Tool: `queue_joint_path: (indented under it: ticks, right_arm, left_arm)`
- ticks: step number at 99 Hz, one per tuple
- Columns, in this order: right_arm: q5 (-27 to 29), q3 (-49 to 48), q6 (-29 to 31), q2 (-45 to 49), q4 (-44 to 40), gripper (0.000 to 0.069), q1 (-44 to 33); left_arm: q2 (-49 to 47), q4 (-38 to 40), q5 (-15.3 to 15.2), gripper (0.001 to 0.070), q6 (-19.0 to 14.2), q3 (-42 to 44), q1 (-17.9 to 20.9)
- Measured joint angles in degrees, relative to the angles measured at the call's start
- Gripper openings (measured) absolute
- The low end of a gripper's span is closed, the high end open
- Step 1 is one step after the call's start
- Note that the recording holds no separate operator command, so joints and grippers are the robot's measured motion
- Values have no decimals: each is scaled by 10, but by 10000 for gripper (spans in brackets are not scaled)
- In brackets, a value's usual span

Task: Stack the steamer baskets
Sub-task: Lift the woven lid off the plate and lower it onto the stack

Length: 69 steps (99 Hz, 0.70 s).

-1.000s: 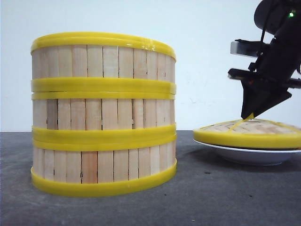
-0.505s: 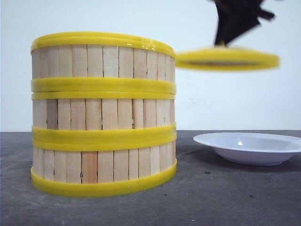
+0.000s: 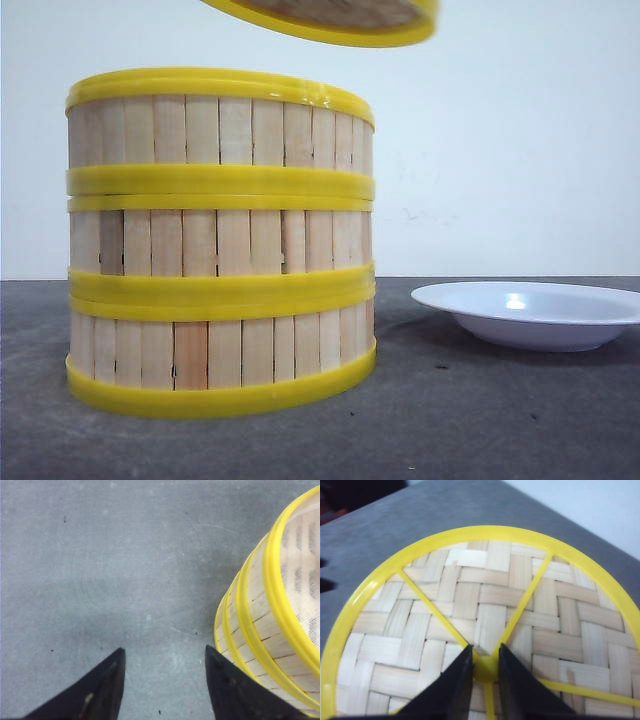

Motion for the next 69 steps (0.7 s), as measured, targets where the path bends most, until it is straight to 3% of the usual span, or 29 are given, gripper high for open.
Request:
queue_joint_path:
  ticks: [45,69]
  right_arm:
    - [-1,0,-17,76,-9,58,41]
    - [-37,0,-19,106,-26,58,42]
  left_arm:
    - [0,0,0,300,0,0,0]
    - [0,0,0,300,0,0,0]
